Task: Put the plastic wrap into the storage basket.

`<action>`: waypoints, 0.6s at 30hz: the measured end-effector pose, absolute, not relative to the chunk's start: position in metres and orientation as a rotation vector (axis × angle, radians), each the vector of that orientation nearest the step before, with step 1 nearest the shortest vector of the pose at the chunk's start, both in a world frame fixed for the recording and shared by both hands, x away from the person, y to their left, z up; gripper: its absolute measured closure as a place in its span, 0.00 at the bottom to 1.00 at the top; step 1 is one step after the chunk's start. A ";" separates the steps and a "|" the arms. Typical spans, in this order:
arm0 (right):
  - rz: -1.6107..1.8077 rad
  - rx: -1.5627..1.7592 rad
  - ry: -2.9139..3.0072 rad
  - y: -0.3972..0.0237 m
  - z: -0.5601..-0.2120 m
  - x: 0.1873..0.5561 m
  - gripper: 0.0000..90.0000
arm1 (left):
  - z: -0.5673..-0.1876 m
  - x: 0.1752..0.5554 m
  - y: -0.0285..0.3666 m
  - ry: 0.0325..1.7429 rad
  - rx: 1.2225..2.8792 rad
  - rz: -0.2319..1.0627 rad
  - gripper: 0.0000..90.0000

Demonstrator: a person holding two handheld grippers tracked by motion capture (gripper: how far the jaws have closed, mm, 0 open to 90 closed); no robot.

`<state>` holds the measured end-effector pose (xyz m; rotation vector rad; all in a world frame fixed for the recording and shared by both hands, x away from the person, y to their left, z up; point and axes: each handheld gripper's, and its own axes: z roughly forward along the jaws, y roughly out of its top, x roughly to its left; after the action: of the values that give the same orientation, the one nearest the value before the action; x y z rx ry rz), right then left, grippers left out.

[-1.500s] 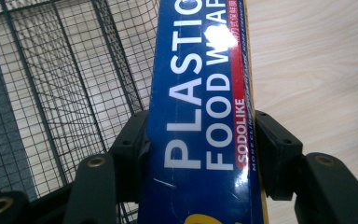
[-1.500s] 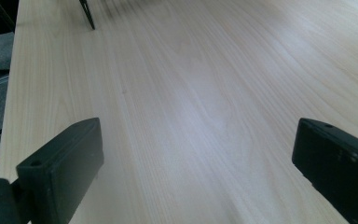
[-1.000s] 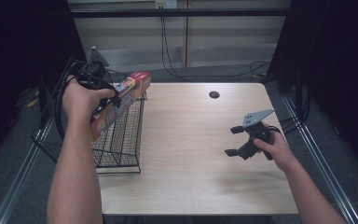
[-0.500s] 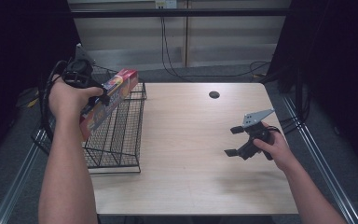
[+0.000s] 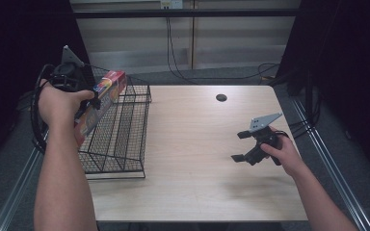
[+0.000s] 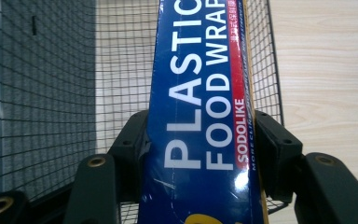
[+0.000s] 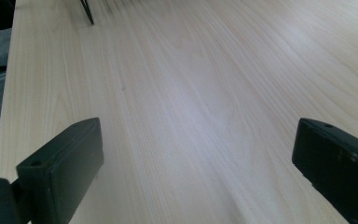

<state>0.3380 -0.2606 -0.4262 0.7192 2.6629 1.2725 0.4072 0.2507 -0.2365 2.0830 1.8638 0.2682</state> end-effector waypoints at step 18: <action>1.280 0.721 2.665 -0.260 -0.427 0.338 0.02 | -0.227 0.409 0.254 1.894 1.996 0.386 0.50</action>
<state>0.3382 -0.2603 -0.4270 0.7205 2.6649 1.2802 0.4087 0.2537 -0.2272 1.9960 1.8939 0.3857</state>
